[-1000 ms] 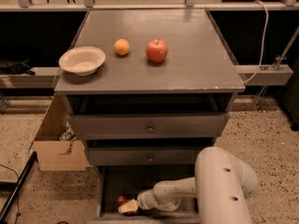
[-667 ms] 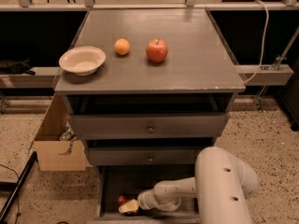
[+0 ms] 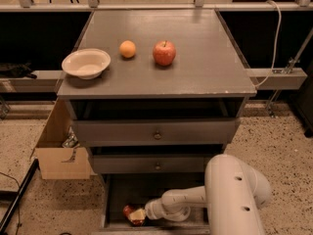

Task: Pick coke can from bottom drawer and place on counter

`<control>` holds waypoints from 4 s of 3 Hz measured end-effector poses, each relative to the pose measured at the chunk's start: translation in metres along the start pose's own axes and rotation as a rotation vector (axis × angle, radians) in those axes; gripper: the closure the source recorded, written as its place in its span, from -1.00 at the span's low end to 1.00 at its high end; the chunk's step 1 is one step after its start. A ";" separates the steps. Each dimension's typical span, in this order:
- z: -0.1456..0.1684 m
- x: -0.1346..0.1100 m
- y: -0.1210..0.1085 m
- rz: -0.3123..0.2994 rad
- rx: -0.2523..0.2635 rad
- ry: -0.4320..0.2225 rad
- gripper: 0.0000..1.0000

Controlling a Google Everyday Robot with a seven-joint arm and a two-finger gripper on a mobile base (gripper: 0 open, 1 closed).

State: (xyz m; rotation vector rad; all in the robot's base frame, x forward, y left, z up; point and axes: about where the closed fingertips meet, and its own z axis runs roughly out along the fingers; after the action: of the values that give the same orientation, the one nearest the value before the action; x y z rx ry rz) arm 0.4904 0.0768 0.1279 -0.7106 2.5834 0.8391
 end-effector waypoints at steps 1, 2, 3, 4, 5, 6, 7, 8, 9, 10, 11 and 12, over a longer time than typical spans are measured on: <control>0.000 0.000 0.000 0.000 0.000 0.000 0.09; 0.000 0.000 0.000 0.000 0.000 0.000 0.56; 0.000 0.000 0.000 0.000 0.000 0.000 1.00; -0.002 -0.002 0.001 -0.007 0.004 0.005 1.00; -0.010 -0.013 0.003 -0.044 0.025 0.027 1.00; -0.048 -0.032 0.006 -0.110 0.059 0.022 1.00; -0.112 -0.038 0.010 -0.185 0.087 -0.028 1.00; -0.155 -0.023 -0.008 -0.178 0.100 -0.076 1.00; -0.209 -0.003 -0.016 -0.208 0.110 -0.127 1.00; -0.237 0.019 -0.040 -0.144 0.153 -0.159 1.00; -0.237 0.019 -0.040 -0.144 0.153 -0.159 1.00; -0.240 0.016 -0.033 -0.162 0.165 -0.163 1.00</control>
Offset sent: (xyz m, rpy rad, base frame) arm 0.0000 0.0000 0.0000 0.0000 0.0000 0.0000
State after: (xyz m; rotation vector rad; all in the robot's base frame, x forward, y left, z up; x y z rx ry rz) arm 0.4580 -0.1003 0.2908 -0.7572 2.3804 0.5999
